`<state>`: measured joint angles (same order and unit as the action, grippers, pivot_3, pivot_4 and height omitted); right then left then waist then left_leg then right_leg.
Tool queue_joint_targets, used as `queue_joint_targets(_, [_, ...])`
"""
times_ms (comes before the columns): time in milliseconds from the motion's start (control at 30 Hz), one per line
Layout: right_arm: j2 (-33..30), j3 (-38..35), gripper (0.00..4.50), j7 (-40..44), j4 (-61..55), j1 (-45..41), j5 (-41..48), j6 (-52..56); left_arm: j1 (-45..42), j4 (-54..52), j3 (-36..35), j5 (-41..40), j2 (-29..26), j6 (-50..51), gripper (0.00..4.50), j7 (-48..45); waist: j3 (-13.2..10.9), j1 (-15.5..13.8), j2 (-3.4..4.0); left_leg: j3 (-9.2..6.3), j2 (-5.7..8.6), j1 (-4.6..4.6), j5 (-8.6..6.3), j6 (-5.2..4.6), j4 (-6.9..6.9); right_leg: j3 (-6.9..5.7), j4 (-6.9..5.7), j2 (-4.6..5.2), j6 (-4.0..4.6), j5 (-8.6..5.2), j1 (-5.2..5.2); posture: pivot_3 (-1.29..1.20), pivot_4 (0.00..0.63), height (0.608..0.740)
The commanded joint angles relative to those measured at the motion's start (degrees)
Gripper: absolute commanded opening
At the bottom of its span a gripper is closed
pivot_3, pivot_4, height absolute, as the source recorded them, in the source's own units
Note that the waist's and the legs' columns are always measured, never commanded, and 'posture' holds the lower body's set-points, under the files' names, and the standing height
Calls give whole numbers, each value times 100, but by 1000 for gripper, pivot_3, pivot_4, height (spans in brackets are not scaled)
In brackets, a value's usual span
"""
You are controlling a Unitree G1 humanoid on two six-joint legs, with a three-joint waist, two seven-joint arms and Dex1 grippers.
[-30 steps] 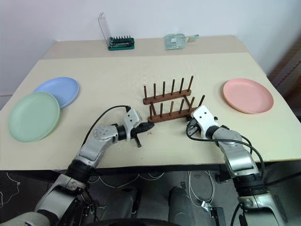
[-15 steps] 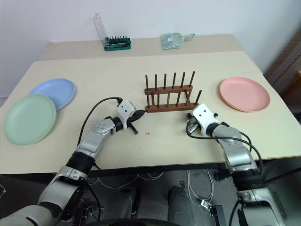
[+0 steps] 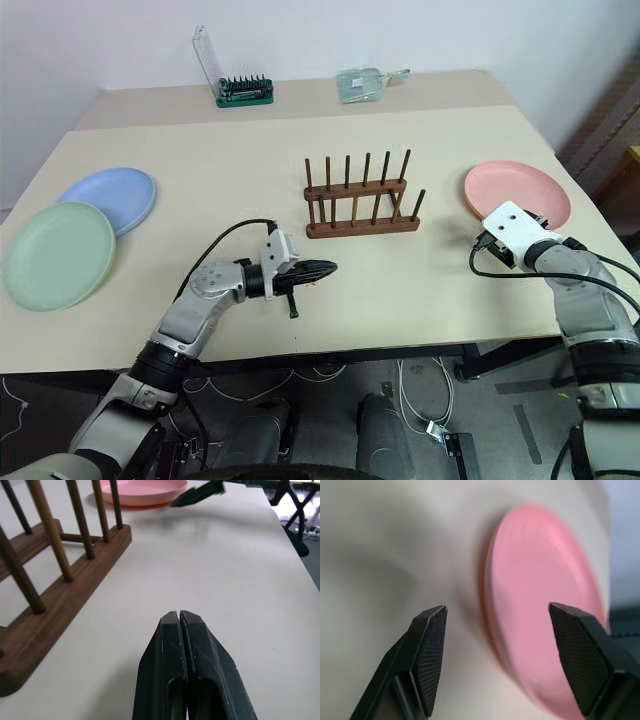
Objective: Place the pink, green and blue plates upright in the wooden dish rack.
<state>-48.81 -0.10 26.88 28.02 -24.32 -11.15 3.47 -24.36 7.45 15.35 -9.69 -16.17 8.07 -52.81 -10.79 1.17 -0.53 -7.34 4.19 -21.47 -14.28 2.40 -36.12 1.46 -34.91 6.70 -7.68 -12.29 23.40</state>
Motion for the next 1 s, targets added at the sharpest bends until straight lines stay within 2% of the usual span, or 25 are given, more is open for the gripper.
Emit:
queue_joint_targets(33, [-28,355,3293,-329,1055,-615,-515,-506,28,-273,-65,-41,-33,18,0,47,0,-3,-1,5,1,0,0,0,-2,2,1,1,-1,1,0,0,150,740])
queue_joint_targets(67, [2,439,3293,-339,1333,-771,-571,-620,62,-321,-77,-40,-59,42,0,61,-1,-12,-3,4,1,0,0,0,-3,2,1,1,4,-1,-1,0,150,740])
queue_joint_targets(167, [35,550,2534,-410,1823,-1060,-646,-904,165,-447,-123,-21,-134,102,0,136,-1,-27,-3,1,1,-1,0,0,0,2,2,1,4,-1,-2,0,150,740])
queue_joint_targets(333, [53,598,58,-493,2026,-1126,-659,-1174,239,-540,-131,-56,-179,169,0,211,-1,-40,-4,-4,5,-5,0,0,-1,2,6,2,-3,2,-2,0,150,740])
queue_joint_targets(433, [32,626,22,-611,1947,-1083,-741,-1285,244,-550,-134,-67,-184,180,0,241,-1,-30,-2,-5,4,-3,0,0,1,2,5,2,-3,2,-2,0,150,740])
queue_joint_targets(533, [-30,254,22,-646,868,-928,-443,-1368,234,-536,-176,-55,-199,140,0,294,-4,-14,3,-5,4,-4,0,0,3,2,4,1,-4,2,1,0,150,740])
queue_joint_targets(567, [28,15,22,-480,331,-893,-89,-1261,229,-522,-182,-52,-207,135,0,301,-7,1,9,-4,4,-5,0,0,3,2,4,1,-5,3,2,0,150,740])
queue_joint_targets(633, [279,-490,22,101,-904,-850,1075,-741,229,-513,-172,-59,-214,134,0,290,-12,23,16,-1,2,-4,0,0,5,3,3,1,-8,4,5,0,150,740])
queue_joint_targets(700, [513,-980,22,656,-2083,-862,2504,286,219,-488,-158,-60,-205,124,0,282,-12,24,16,-4,-3,-3,0,0,6,3,0,-3,-9,4,5,0,150,740])
queue_joint_targets(767, [587,-1292,22,953,-2829,-859,3461,1194,207,-464,-153,-56,-194,109,0,277,-13,-18,15,-15,-4,-7,0,0,5,0,0,-4,-9,4,4,0,150,740])
queue_joint_targets(833, [575,-1521,22,1153,-3405,-869,4256,1898,195,-441,-144,-49,-178,99,0,277,-11,-85,7,-25,-1,-9,-1,-1,1,-6,3,-1,-9,4,-1,0,150,740])
queue_joint_targets(900, [721,-1914,22,1326,-3697,-1182,5872,2932,151,-383,-119,-42,-133,74,0,277,-12,-113,7,-34,0,-17,-1,-1,-4,-13,18,1,-7,4,-6,0,150,740])
queue_joint_targets(933, [756,-2033,22,1339,-3760,-1270,6320,3241,139,-366,-113,-40,-121,66,0,276,-12,-113,8,-33,-1,-20,-1,-2,-3,-13,30,1,-1,7,-7,0,150,740])
queue_joint_targets(1000, [881,-2067,22,1057,-3502,-1479,6629,3750,135,-354,-114,-39,-116,53,0,265,-12,-111,8,-33,-2,-26,-1,-3,-3,-13,45,-1,9,11,-6,0,150,740])
